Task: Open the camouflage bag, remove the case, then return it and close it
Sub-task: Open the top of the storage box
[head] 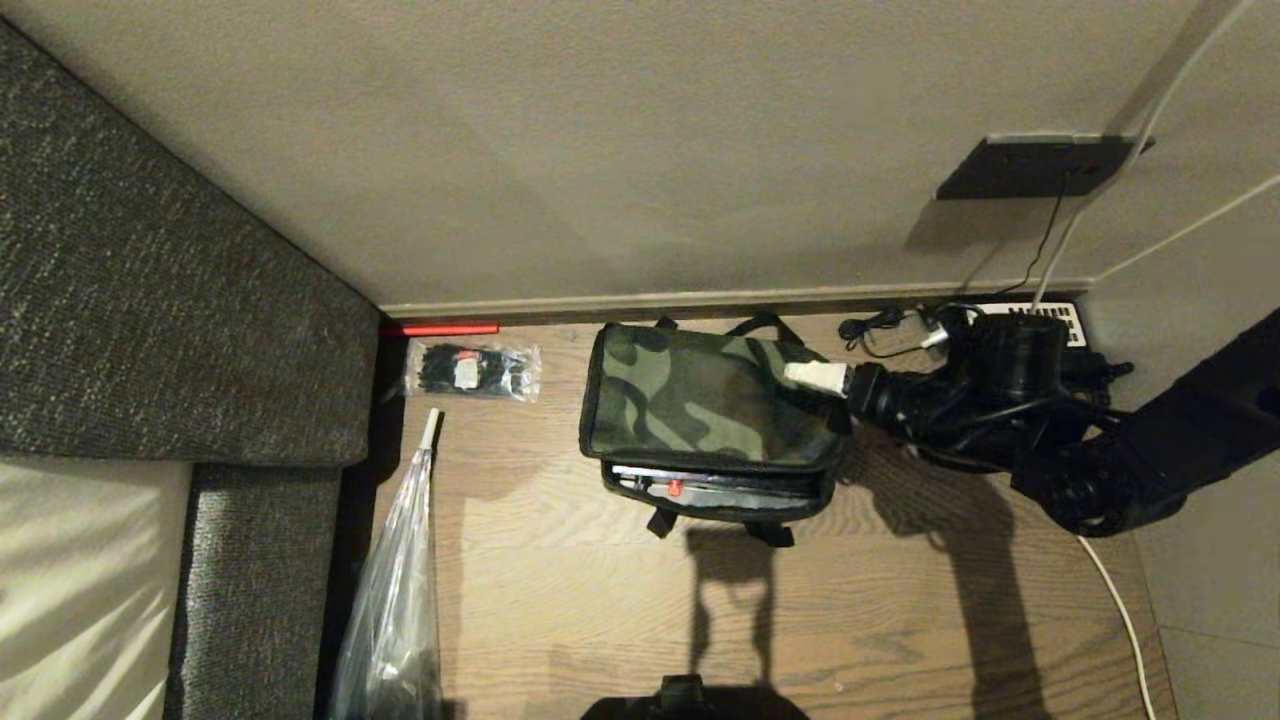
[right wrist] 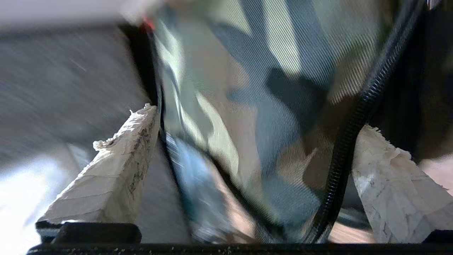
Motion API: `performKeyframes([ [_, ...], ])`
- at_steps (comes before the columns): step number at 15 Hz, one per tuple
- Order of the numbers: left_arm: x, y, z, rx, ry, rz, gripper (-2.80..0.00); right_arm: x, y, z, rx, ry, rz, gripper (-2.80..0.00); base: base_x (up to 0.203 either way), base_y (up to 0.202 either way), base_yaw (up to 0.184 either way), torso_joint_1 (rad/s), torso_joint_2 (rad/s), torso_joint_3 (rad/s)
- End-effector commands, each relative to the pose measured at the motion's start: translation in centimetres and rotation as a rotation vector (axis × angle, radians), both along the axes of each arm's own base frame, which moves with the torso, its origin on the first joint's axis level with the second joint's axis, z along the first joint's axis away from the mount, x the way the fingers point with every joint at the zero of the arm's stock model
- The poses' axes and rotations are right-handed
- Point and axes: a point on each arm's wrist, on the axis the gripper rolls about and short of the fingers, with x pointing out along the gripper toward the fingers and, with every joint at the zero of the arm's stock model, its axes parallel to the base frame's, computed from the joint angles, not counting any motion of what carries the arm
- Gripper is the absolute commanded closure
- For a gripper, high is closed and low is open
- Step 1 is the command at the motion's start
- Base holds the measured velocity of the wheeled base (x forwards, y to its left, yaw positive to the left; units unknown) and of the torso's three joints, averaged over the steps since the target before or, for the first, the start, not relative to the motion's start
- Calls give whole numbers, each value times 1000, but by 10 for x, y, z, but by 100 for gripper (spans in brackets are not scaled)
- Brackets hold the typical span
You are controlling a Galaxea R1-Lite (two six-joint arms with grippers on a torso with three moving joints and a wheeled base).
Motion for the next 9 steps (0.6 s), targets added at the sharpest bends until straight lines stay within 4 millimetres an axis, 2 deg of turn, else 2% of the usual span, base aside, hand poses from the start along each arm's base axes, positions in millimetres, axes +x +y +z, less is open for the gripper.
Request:
performKeyframes([
  [1, 0, 0, -1, 0, 3, 1, 0, -5, -3, 39, 108, -52, -17, -280, 0, 0, 0, 0, 0, 0],
  [7, 0, 0, -1, 0, 3, 2, 0, 10, -27, 75, 195, -146, -121, -280, 0, 0, 0, 0, 0, 0],
  [9, 0, 0, -1, 0, 3, 2, 0, 15, -30, 72, 185, -154, -152, -280, 0, 0, 0, 0, 0, 0],
])
